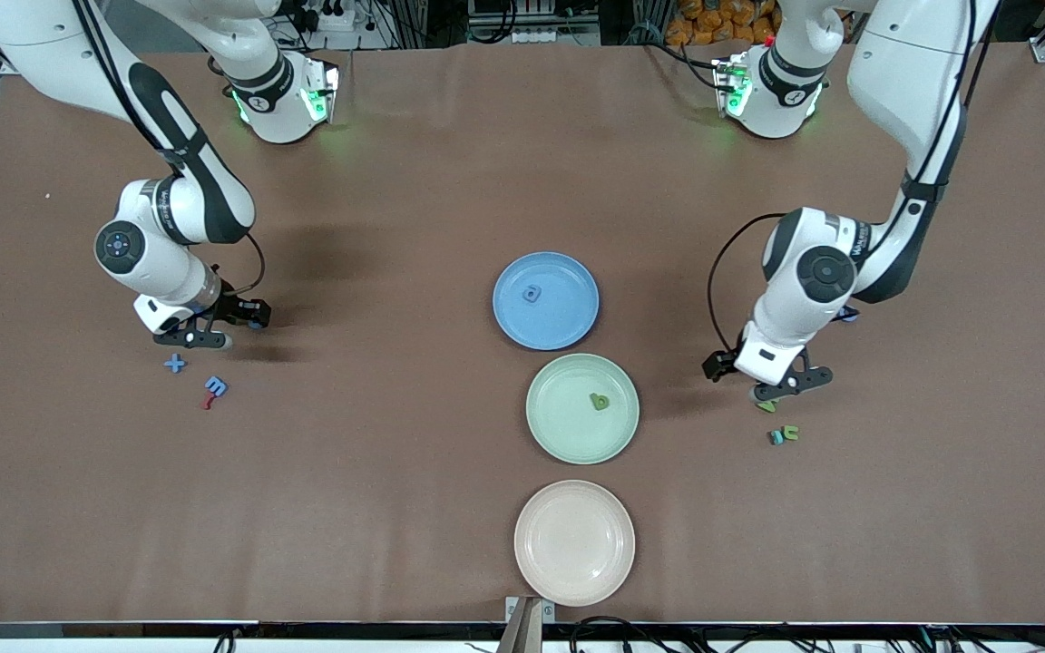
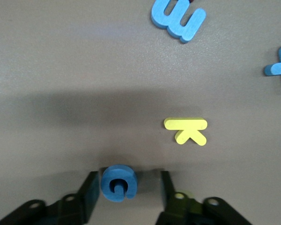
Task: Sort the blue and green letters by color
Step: 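Carry the 'c' to the blue plate while the left gripper grasps green 'B'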
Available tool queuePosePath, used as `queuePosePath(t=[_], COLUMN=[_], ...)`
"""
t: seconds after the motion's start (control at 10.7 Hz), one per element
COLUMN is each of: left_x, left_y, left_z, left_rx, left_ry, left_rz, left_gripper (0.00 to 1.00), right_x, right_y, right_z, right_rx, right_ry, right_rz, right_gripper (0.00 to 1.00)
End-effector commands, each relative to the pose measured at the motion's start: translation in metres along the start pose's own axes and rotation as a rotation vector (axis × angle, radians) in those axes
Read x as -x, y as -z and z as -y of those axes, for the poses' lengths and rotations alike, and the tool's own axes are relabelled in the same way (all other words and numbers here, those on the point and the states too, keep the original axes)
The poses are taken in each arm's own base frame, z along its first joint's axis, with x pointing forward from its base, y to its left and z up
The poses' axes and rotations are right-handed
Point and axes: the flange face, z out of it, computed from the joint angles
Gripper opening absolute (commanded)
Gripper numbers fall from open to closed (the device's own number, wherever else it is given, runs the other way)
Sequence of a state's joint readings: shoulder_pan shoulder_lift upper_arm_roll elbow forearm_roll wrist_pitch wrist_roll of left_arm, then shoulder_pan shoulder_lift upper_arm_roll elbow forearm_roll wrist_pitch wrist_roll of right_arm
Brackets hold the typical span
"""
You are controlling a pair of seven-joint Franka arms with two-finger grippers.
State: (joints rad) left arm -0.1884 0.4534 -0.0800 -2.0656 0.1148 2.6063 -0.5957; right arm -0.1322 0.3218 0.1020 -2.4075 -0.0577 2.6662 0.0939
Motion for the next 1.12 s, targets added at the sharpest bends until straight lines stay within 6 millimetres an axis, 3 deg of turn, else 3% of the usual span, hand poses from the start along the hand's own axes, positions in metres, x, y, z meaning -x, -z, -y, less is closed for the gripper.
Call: queuePosePath(t=[0.0,0.28,0.47,0.75,1.03], left_x=[-0.009,-0.009,-0.011,-0.008,-0.008], left_y=[-0.004,-0.02,-0.026,-0.041,-0.045], left_z=[0.036,0.046,0.053,0.058,0.059], left_rx=[-0.013,-0.022,-0.025,-0.033,-0.035], left_ry=[-0.095,-0.095,-0.118,-0.114,-0.112], left_rz=[-0.001,0.024,0.034,0.059,0.065], left_gripper=[1.0,1.0,1.0,1.0,1.0], right_x=[0.001,-0.001,-0.009,-0.03,-0.039], right_y=[-0.001,0.001,0.023,0.061,0.095], right_z=[0.001,0.005,0.019,0.078,0.172], right_rx=[-0.005,-0.005,-0.002,0.004,-0.072], right_ry=[-0.008,-0.004,-0.026,-0.111,-0.224], right_rz=[-0.006,-0.012,-0.04,-0.036,-0.067], right_gripper=[0.34,0.03,0.0,0.0,0.0])
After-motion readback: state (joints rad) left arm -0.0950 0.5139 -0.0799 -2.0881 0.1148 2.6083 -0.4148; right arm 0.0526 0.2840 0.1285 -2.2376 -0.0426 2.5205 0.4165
